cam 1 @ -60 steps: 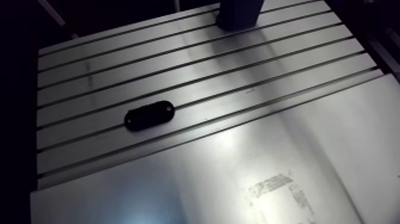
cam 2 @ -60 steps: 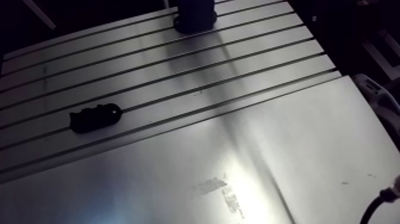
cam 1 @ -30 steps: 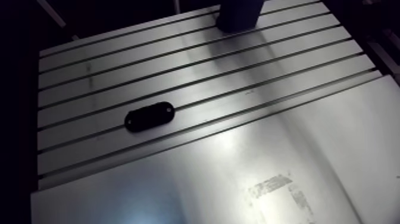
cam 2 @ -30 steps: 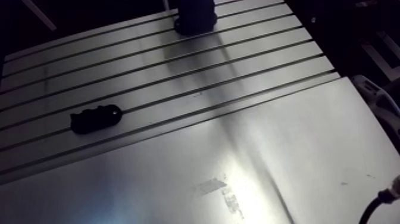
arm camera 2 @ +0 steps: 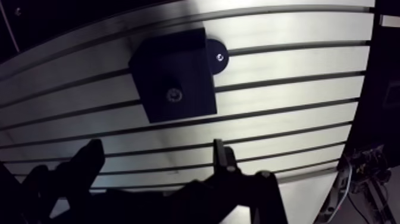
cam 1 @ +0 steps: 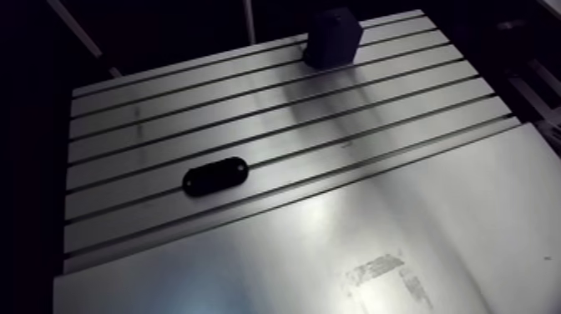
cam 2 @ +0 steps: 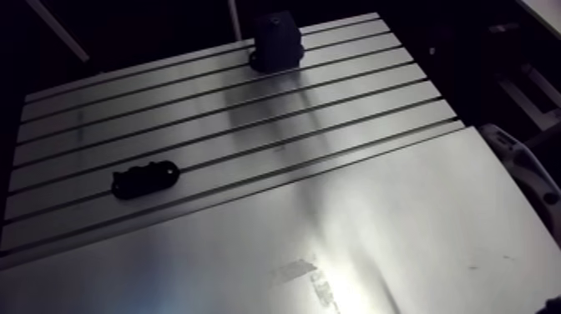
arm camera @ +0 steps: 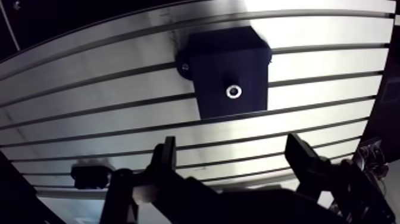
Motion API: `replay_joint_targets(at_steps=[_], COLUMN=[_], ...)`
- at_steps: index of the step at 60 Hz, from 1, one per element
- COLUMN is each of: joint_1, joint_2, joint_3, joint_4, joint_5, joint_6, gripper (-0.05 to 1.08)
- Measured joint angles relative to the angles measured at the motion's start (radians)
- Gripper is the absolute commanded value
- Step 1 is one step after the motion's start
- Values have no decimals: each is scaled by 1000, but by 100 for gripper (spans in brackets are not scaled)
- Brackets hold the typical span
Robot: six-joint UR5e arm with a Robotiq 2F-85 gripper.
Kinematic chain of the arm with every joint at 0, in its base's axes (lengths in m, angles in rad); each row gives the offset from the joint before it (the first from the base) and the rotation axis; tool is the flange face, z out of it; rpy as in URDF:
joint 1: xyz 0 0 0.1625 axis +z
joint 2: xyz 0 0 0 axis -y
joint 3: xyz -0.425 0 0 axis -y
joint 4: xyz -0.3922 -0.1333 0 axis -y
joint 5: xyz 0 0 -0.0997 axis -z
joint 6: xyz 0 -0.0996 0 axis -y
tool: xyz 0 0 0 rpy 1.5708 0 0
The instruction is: Pick up the M10 bolt and insert it into the hole until fully seated.
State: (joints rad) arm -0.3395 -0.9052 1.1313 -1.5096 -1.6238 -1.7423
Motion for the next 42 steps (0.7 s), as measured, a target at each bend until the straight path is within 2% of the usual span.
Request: replay_joint_targets(at_steps=[42], joint_1=[38], joint_2=[-246], joint_3=[166], joint_4=[-49], joint_5=[14], joint_6=[-15], gripper=[0])
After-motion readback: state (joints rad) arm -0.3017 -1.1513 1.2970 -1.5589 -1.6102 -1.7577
